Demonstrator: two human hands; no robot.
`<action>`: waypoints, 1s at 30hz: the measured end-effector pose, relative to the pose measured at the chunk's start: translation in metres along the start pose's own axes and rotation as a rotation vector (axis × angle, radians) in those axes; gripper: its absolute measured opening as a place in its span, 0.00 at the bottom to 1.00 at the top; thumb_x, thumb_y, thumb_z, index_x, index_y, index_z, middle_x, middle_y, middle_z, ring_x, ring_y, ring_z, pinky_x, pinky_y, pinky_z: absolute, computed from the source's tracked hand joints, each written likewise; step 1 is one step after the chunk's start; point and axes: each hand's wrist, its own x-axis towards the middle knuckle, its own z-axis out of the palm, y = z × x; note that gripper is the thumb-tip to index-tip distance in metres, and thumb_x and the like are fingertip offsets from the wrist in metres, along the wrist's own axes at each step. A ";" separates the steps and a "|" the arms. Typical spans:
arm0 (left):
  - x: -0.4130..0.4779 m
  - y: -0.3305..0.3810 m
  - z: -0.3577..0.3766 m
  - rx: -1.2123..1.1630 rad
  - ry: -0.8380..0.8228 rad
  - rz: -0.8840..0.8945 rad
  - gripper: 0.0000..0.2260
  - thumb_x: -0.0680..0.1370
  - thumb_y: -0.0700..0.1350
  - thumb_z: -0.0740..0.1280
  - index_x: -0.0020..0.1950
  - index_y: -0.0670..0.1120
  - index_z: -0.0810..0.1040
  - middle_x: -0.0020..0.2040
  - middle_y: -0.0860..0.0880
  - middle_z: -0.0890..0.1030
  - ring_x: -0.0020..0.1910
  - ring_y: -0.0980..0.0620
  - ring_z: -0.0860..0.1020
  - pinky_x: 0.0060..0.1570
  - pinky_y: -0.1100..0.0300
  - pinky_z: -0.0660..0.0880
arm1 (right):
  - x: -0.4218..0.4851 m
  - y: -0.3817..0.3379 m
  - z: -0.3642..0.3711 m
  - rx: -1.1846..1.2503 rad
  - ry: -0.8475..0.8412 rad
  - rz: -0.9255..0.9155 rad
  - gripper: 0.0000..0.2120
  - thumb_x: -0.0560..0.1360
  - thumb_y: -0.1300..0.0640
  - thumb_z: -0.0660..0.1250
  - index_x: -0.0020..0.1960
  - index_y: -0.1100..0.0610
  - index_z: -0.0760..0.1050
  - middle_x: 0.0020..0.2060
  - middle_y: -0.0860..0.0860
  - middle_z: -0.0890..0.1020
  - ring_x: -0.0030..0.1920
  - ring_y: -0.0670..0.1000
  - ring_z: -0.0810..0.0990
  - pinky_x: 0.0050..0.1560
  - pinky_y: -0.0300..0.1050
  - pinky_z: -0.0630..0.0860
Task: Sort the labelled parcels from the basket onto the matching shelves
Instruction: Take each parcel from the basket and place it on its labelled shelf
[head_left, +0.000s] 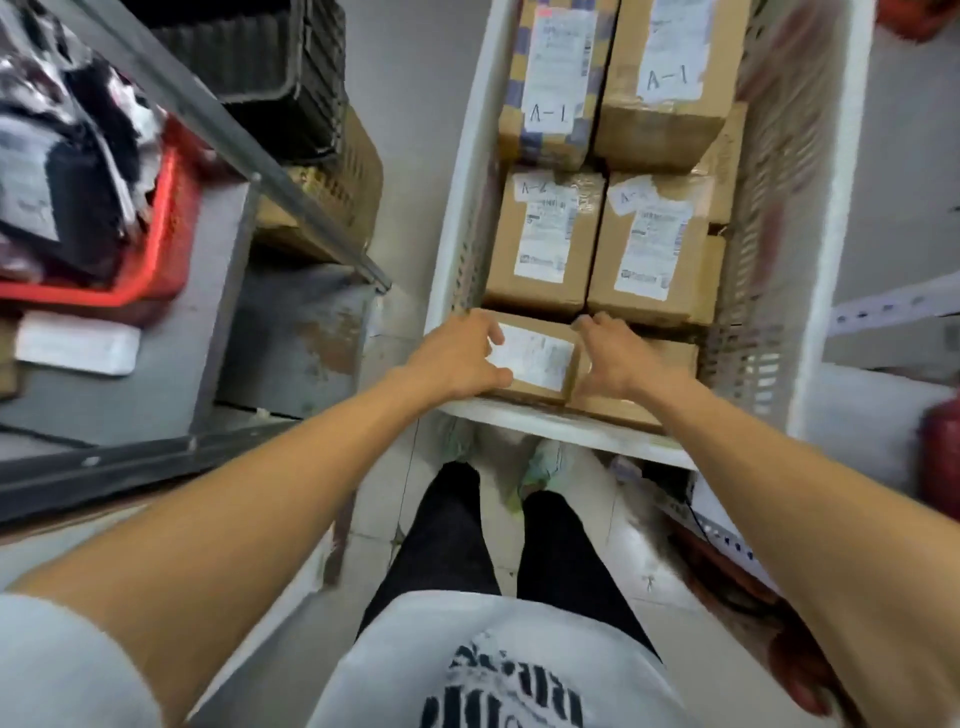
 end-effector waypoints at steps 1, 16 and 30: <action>0.003 -0.005 0.002 -0.013 0.010 -0.014 0.20 0.71 0.51 0.71 0.60 0.49 0.73 0.54 0.50 0.78 0.51 0.51 0.75 0.55 0.53 0.75 | 0.013 -0.001 0.006 0.002 -0.006 0.010 0.40 0.65 0.53 0.77 0.70 0.58 0.62 0.64 0.57 0.68 0.64 0.58 0.67 0.58 0.51 0.71; 0.044 -0.001 0.009 -0.134 0.070 -0.021 0.16 0.73 0.47 0.70 0.59 0.50 0.74 0.52 0.53 0.77 0.53 0.53 0.76 0.54 0.54 0.75 | 0.065 -0.019 0.056 -0.380 0.117 -0.073 0.58 0.52 0.38 0.79 0.70 0.64 0.57 0.61 0.58 0.69 0.58 0.59 0.69 0.62 0.56 0.68; 0.050 0.086 -0.069 -0.195 0.388 0.127 0.22 0.73 0.49 0.70 0.64 0.47 0.70 0.61 0.47 0.71 0.60 0.48 0.71 0.55 0.56 0.69 | 0.004 0.013 -0.035 0.315 0.535 0.357 0.56 0.53 0.36 0.79 0.68 0.63 0.58 0.64 0.59 0.66 0.64 0.60 0.64 0.64 0.54 0.67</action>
